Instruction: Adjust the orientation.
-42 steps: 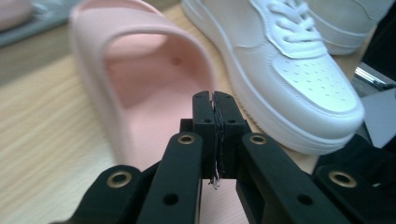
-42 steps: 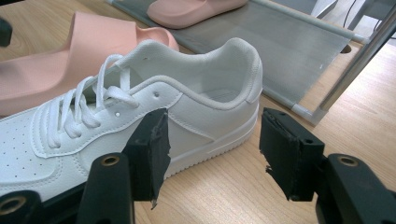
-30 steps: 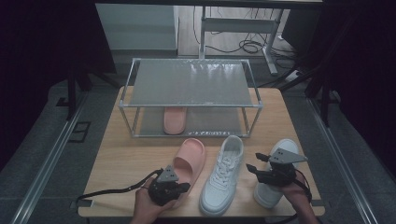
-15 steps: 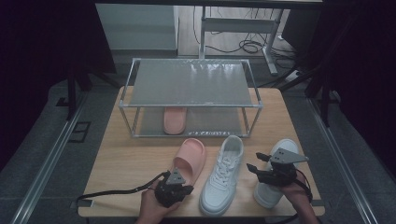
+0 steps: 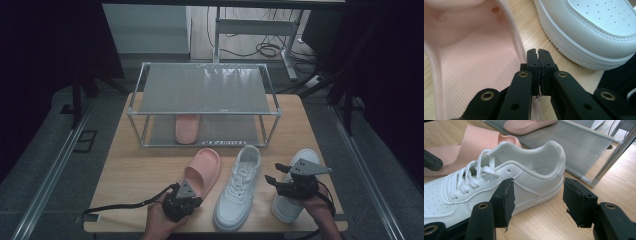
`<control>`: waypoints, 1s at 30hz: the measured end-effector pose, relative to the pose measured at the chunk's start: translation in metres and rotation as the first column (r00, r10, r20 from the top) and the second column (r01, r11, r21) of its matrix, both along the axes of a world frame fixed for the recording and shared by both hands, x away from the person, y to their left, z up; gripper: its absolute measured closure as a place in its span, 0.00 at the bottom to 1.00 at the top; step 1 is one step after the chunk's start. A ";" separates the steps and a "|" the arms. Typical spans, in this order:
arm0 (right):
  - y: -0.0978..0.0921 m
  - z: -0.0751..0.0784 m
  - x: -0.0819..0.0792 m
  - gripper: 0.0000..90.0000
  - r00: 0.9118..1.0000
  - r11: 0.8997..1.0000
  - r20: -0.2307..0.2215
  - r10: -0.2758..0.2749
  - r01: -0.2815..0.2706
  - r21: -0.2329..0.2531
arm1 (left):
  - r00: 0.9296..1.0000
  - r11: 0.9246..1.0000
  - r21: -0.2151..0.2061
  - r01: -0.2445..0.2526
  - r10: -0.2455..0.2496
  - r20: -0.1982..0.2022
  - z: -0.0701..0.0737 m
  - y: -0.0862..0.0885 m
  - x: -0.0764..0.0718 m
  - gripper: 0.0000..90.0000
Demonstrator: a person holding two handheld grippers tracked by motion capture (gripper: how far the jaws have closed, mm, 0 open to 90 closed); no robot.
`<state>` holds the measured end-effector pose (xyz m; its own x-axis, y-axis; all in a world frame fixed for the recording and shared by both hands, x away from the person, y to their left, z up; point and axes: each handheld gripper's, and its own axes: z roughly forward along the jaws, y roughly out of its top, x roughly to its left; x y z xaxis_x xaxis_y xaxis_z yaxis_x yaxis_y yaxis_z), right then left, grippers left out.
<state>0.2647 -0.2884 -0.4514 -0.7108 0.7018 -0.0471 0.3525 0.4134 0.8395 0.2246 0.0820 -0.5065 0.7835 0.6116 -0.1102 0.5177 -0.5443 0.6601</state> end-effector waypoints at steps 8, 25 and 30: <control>0.000 0.001 -0.001 0.48 1.000 1.000 0.002 0.002 -0.002 0.000 | 1.000 1.000 0.020 -0.009 0.009 0.012 0.003 0.004 0.003 0.98; 0.005 0.001 -0.001 0.48 1.000 1.000 0.001 0.012 -0.012 -0.007 | 0.991 0.990 -0.040 -0.134 0.134 -0.002 0.005 0.046 0.008 0.98; 0.004 0.001 -0.001 0.48 1.000 1.000 0.004 0.011 -0.011 -0.006 | 0.995 0.993 -0.067 -0.100 0.099 -0.013 0.006 0.039 0.002 0.98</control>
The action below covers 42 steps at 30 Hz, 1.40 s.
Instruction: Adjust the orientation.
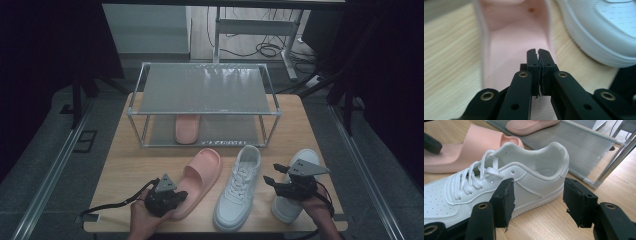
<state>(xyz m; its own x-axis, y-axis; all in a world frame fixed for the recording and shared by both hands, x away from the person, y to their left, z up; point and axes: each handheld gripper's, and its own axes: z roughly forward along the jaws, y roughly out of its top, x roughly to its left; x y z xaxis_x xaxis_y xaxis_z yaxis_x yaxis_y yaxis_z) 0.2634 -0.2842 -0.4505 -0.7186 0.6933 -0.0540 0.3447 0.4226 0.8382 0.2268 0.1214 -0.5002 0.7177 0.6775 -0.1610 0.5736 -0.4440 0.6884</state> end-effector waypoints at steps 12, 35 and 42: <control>0.000 0.000 0.000 0.48 1.000 1.000 0.000 0.000 0.000 0.000 | 0.998 0.998 0.018 0.064 -0.064 -0.020 -0.005 -0.020 -0.007 0.98; -0.002 0.000 0.000 0.48 1.000 1.000 -0.001 -0.004 0.004 0.001 | 0.998 0.998 0.051 0.037 -0.035 -0.044 -0.015 -0.013 0.000 0.98; -0.001 0.000 0.000 0.48 1.000 1.000 0.000 -0.003 0.003 -0.001 | 0.999 0.999 0.013 0.030 -0.029 -0.026 -0.010 -0.014 -0.002 0.95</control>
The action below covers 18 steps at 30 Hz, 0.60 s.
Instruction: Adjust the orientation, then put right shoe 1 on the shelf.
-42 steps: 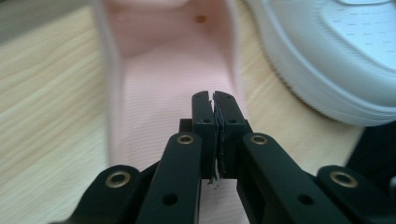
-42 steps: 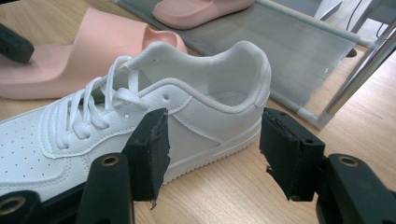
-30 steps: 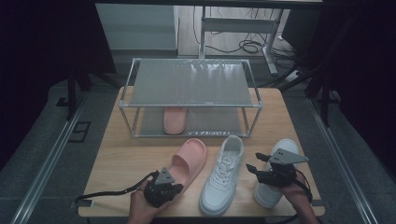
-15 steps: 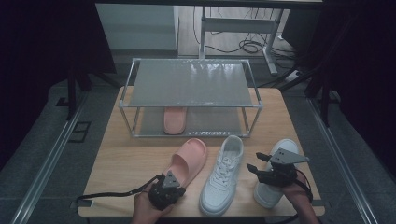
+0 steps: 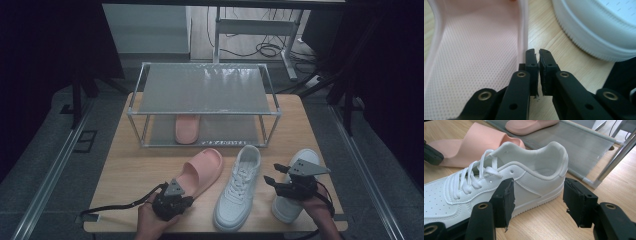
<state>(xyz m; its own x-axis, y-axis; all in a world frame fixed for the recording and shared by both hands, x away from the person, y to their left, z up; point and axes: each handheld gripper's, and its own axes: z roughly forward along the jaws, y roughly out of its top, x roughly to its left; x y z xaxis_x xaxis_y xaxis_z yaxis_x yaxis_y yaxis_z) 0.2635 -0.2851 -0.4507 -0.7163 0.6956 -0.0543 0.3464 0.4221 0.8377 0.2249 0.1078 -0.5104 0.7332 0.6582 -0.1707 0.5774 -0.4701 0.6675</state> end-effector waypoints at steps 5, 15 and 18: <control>0.000 0.000 0.000 0.48 1.000 1.000 -0.003 0.000 0.000 0.000 | 0.999 0.999 -0.046 -0.022 0.023 0.034 0.012 -0.001 0.002 0.85; -0.001 0.000 0.000 0.48 1.000 1.000 0.004 -0.002 0.002 0.002 | 0.999 0.998 -0.058 -0.031 0.033 0.025 0.014 -0.013 0.017 0.72; -0.002 0.000 -0.001 0.48 1.000 1.000 -0.002 -0.007 0.007 0.005 | 0.999 0.997 -0.066 -0.033 0.035 0.020 0.011 -0.016 0.021 0.72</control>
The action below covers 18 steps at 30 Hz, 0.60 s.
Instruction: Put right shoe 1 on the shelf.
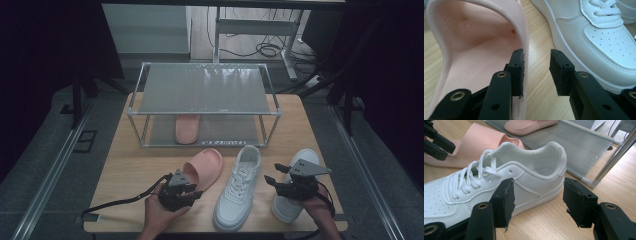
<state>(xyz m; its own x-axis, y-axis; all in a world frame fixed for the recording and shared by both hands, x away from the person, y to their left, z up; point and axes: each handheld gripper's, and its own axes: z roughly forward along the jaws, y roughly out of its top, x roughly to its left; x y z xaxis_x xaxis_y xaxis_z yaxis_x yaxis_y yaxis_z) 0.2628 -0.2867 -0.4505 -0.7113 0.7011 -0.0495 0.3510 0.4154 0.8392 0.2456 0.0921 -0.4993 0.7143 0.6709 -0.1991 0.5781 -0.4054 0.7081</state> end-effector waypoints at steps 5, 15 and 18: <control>0.001 0.000 0.000 0.48 1.000 1.000 0.004 0.006 -0.006 -0.003 | 1.000 1.000 0.003 -0.008 0.008 0.000 -0.001 -0.003 0.007 0.72; 0.001 -0.001 0.001 0.48 1.000 1.000 -0.001 0.006 -0.006 -0.005 | 1.000 1.000 0.012 -0.006 0.006 -0.003 -0.006 -0.015 0.021 0.75; 0.002 -0.001 0.001 0.47 1.000 1.000 0.001 0.010 -0.010 -0.008 | 1.000 1.000 0.021 -0.017 0.017 -0.003 -0.009 -0.016 0.026 0.81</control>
